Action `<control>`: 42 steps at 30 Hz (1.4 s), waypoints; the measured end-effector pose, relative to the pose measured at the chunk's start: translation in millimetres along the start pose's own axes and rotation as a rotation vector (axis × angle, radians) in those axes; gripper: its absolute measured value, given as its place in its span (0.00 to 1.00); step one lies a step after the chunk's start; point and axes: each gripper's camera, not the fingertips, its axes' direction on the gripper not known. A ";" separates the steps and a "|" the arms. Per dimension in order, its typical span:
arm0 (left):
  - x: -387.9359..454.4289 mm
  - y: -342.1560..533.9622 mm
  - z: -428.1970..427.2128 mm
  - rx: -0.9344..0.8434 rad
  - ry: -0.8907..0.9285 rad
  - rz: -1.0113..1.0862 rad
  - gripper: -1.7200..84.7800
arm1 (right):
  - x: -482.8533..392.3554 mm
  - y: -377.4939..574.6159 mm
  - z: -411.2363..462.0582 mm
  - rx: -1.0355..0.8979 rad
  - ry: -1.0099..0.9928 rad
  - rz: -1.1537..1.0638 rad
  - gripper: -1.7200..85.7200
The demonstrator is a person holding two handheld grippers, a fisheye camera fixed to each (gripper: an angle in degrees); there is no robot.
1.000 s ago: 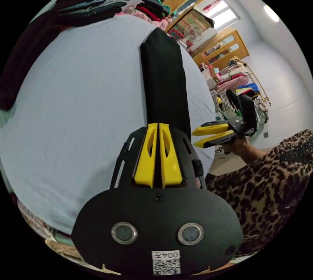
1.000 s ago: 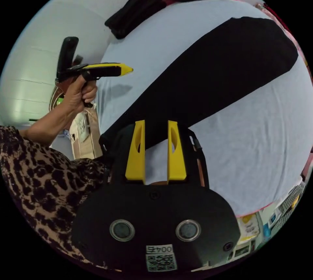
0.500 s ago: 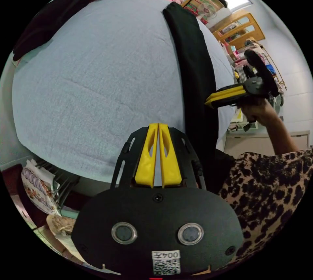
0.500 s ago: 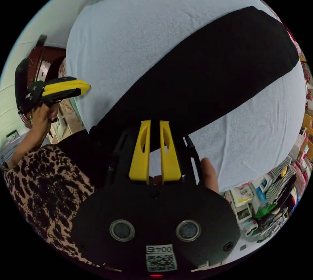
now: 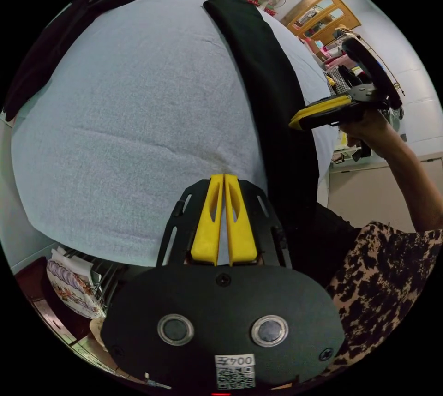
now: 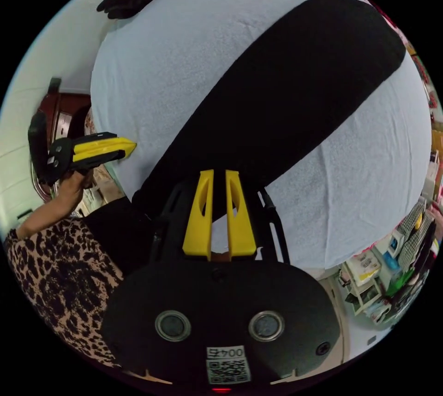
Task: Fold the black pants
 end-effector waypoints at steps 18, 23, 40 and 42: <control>22.8 -42.6 -39.5 -0.064 -0.054 -0.008 0.02 | -8.3 -47.8 -47.7 -0.029 0.046 -0.125 0.06; 40.5 -59.0 -51.1 -0.108 -0.091 -0.014 0.02 | -0.9 -51.2 -59.4 -0.017 0.010 -0.124 0.06; 64.5 -92.3 -81.8 -0.167 -0.059 -0.078 0.02 | 5.5 -50.8 -86.3 -0.033 -0.021 -0.174 0.05; 68.3 -96.7 -83.9 -0.175 -0.062 -0.076 0.02 | 2.2 -47.5 -88.2 -0.030 -0.002 -0.190 0.05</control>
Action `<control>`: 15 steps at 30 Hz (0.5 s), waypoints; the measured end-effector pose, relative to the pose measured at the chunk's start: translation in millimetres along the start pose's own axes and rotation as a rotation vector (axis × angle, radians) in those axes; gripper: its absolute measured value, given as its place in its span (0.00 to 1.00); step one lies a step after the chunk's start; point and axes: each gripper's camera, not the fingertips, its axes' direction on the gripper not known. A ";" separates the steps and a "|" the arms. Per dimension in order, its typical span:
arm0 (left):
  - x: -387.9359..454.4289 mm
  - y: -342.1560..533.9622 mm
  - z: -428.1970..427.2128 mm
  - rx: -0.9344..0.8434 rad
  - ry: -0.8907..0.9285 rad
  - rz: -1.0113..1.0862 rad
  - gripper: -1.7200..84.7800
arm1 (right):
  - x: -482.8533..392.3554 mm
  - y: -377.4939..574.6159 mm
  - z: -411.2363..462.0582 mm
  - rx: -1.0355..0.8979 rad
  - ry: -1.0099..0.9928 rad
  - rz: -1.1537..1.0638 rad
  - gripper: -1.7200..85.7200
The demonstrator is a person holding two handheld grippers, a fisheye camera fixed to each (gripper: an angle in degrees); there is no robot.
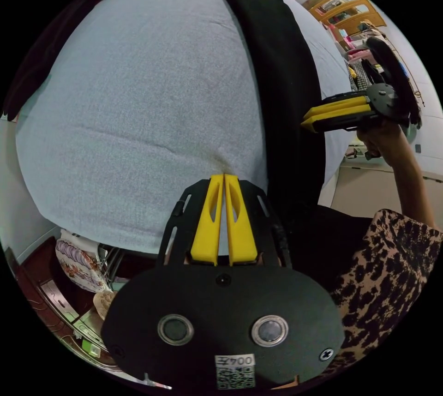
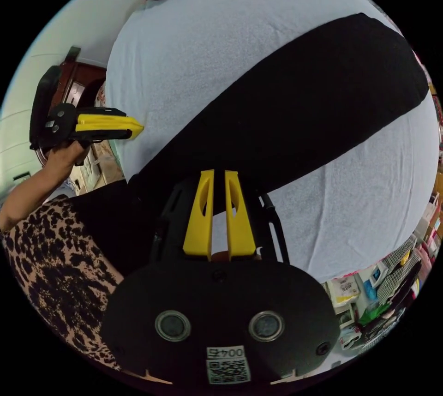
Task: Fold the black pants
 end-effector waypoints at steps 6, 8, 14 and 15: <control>17.3 -11.3 -8.2 -0.017 -0.036 0.009 0.02 | -6.0 7.4 -5.1 -0.016 0.029 -0.041 0.05; 26.3 -15.0 -10.4 -0.017 -0.064 0.019 0.02 | -3.9 13.2 -6.9 -0.015 0.018 -0.053 0.05; 40.9 -26.6 -13.3 -0.018 -0.116 0.033 0.02 | 0.5 36.2 -10.9 0.006 -0.001 -0.066 0.06; 41.2 -28.2 -13.4 -0.019 -0.118 0.031 0.02 | 0.3 39.3 -11.1 0.011 0.002 -0.069 0.06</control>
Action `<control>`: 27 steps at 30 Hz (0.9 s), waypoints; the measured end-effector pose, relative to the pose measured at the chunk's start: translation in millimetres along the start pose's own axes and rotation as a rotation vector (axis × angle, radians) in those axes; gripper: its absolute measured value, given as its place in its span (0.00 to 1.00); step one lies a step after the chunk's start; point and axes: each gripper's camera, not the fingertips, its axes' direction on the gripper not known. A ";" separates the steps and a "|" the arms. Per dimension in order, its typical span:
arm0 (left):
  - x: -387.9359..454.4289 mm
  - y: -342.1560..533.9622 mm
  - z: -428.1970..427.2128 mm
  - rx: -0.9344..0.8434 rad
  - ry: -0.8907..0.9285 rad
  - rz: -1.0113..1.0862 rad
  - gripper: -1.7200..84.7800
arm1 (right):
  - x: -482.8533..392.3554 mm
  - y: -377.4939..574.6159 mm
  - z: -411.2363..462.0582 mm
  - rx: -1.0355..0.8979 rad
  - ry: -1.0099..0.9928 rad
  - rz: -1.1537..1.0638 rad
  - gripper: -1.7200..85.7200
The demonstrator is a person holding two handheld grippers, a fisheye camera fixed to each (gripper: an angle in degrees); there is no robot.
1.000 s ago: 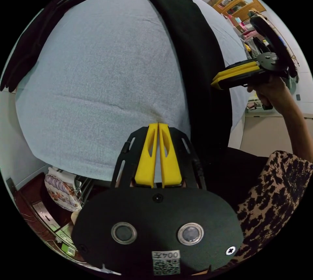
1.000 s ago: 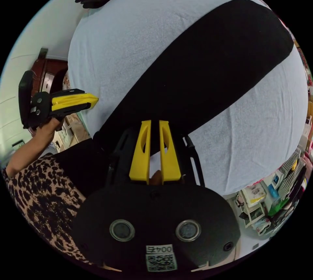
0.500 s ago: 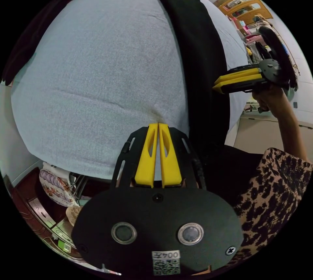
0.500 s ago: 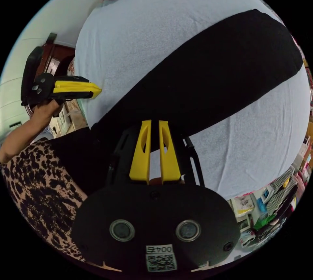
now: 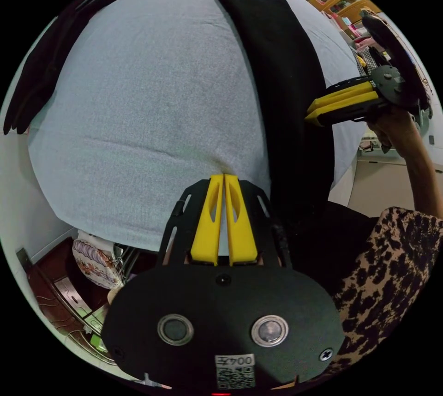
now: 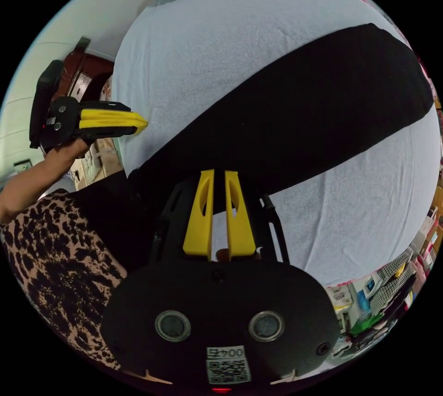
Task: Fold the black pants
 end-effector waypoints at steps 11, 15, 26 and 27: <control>-29.5 -33.3 5.2 0.005 0.040 0.030 0.02 | 17.9 57.2 -4.0 0.006 -0.078 0.181 0.07; -58.5 -45.1 11.6 0.019 0.110 0.072 0.03 | 13.8 85.1 -3.4 0.040 -0.058 0.247 0.08; -170.3 -85.2 30.8 0.110 0.467 0.215 0.07 | 26.6 221.3 3.6 0.271 -0.123 0.435 0.09; -174.6 -86.7 30.9 0.118 0.497 0.218 0.07 | 30.3 232.3 2.5 0.282 -0.166 0.434 0.10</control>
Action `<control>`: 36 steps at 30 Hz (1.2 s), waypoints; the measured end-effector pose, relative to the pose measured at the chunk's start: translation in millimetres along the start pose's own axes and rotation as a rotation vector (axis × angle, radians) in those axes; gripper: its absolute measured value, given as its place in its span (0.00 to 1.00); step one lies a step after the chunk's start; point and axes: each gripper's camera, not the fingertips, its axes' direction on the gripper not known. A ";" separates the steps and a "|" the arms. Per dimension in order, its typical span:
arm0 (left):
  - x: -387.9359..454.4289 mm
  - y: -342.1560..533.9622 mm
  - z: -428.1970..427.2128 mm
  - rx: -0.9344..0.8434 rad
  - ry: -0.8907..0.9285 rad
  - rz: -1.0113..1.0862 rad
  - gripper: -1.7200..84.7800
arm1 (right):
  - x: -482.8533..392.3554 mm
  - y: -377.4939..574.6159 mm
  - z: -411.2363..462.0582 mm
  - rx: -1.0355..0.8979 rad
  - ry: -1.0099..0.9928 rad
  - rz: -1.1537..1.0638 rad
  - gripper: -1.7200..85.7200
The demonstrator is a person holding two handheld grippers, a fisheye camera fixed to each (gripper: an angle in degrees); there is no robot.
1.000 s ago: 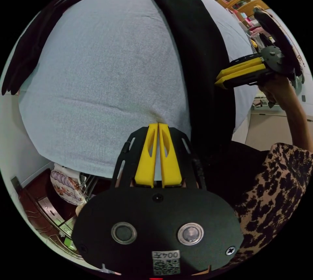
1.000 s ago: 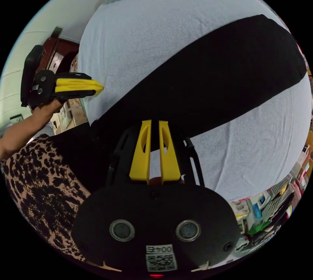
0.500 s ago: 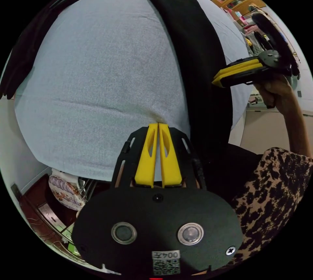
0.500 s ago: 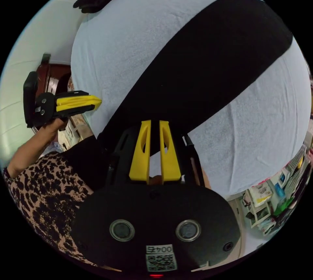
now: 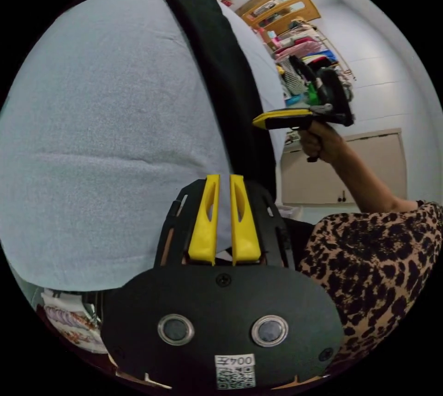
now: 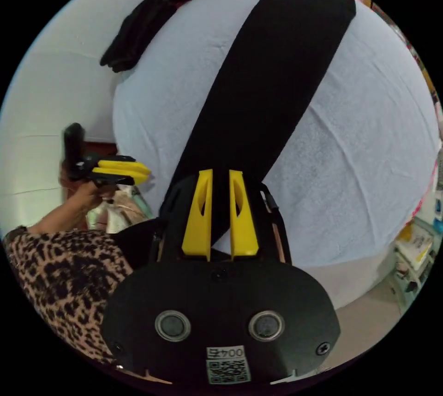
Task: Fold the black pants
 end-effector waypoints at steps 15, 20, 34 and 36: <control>-97.3 -125.8 63.1 -0.059 0.327 -0.064 0.17 | 185.9 224.6 21.5 0.371 -0.742 0.413 0.15; -114.8 -136.1 82.7 -0.063 0.394 -0.093 0.16 | 200.5 261.1 28.7 0.363 -0.821 0.395 0.14; -148.4 -181.6 145.4 -0.129 0.568 -0.145 0.07 | 217.7 325.1 38.5 0.295 -0.935 0.351 0.15; -148.3 -189.9 149.8 -0.140 0.588 -0.148 0.07 | 224.1 331.0 29.0 0.328 -0.911 0.362 0.15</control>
